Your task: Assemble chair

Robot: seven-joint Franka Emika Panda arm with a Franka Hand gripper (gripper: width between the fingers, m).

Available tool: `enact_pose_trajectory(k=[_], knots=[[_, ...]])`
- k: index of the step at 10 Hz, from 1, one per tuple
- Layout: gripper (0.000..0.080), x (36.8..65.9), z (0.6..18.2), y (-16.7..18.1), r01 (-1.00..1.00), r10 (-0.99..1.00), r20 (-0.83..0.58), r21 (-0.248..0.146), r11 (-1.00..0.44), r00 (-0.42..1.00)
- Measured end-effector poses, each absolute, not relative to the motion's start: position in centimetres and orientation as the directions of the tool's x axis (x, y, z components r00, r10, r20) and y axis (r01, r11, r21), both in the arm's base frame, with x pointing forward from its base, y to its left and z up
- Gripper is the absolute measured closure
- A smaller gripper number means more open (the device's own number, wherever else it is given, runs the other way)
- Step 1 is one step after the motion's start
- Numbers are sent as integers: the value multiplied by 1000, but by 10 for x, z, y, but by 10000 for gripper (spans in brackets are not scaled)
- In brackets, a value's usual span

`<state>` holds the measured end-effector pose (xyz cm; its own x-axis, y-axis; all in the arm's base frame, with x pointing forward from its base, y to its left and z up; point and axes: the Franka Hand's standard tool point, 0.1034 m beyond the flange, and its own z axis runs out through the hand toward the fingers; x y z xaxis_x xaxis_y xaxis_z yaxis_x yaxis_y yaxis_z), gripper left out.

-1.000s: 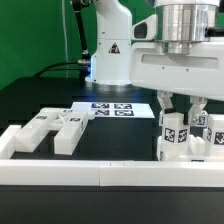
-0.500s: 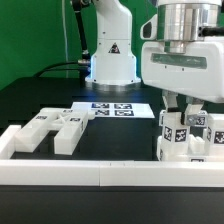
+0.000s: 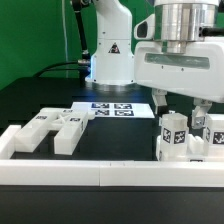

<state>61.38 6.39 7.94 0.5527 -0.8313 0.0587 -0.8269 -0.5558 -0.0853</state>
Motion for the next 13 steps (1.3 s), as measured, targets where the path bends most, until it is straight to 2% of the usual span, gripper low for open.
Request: enact_pose_trajectory(k=[3, 6, 8, 13], knots=[[152, 614, 80, 62, -633, -636, 82, -66, -771, 767], [151, 615, 79, 57, -417, -419, 96, -41, -908, 903], [151, 614, 79, 60, -329, -331, 99, -33, -944, 939], [151, 614, 79, 59, 35, 36, 103, 10, -999, 994]])
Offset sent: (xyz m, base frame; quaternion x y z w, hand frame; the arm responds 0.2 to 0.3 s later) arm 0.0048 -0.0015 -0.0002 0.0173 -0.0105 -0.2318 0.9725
